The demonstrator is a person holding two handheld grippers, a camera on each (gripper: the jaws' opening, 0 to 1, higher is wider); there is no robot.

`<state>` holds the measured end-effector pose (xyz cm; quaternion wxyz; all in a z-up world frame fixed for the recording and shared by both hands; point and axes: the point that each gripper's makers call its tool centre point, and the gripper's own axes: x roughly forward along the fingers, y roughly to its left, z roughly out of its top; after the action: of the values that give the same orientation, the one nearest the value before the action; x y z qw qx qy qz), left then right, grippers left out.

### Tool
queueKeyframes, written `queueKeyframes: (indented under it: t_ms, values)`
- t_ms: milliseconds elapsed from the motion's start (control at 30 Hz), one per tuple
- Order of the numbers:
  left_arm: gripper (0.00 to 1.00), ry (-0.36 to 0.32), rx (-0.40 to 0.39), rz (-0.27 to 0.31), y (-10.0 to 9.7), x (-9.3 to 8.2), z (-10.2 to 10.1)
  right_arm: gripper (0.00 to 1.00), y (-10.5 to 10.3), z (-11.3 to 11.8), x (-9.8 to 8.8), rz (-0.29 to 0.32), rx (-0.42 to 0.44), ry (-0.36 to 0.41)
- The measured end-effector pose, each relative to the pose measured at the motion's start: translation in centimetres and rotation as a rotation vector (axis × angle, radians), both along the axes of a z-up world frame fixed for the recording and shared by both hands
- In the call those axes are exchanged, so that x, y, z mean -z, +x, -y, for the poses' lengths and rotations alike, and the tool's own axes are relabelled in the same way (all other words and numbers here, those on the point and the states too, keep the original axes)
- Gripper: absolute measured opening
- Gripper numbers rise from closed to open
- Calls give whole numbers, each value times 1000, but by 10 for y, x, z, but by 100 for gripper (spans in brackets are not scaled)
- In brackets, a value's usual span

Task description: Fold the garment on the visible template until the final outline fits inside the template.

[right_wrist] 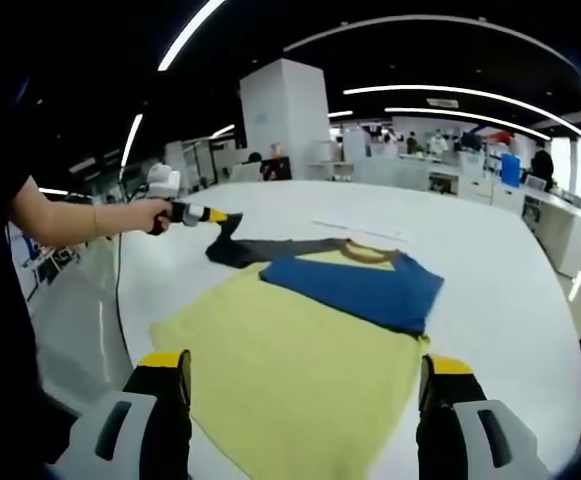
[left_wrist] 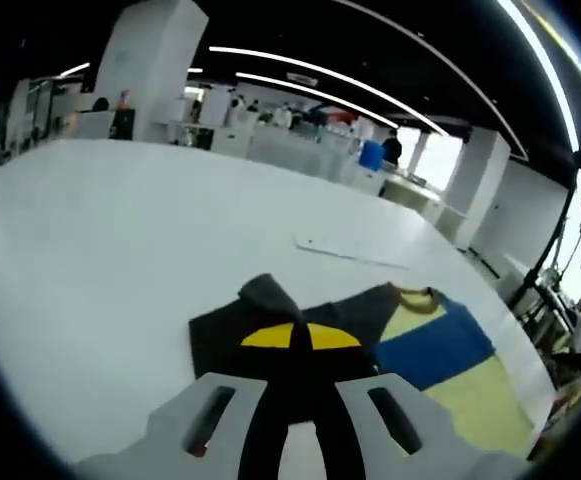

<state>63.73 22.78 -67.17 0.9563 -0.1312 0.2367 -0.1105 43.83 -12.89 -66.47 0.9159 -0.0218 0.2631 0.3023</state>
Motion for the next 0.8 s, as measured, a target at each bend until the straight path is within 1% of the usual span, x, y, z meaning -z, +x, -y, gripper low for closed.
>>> queueKeyframes:
  t_ms: [400,800]
  values:
    - [0,-21,56,11,10,-7,34,94,-3,-1,4,-10,0,1]
    - [0,-50,126,25,15,-18,80,94,-8,-10,8,-16,-17,17]
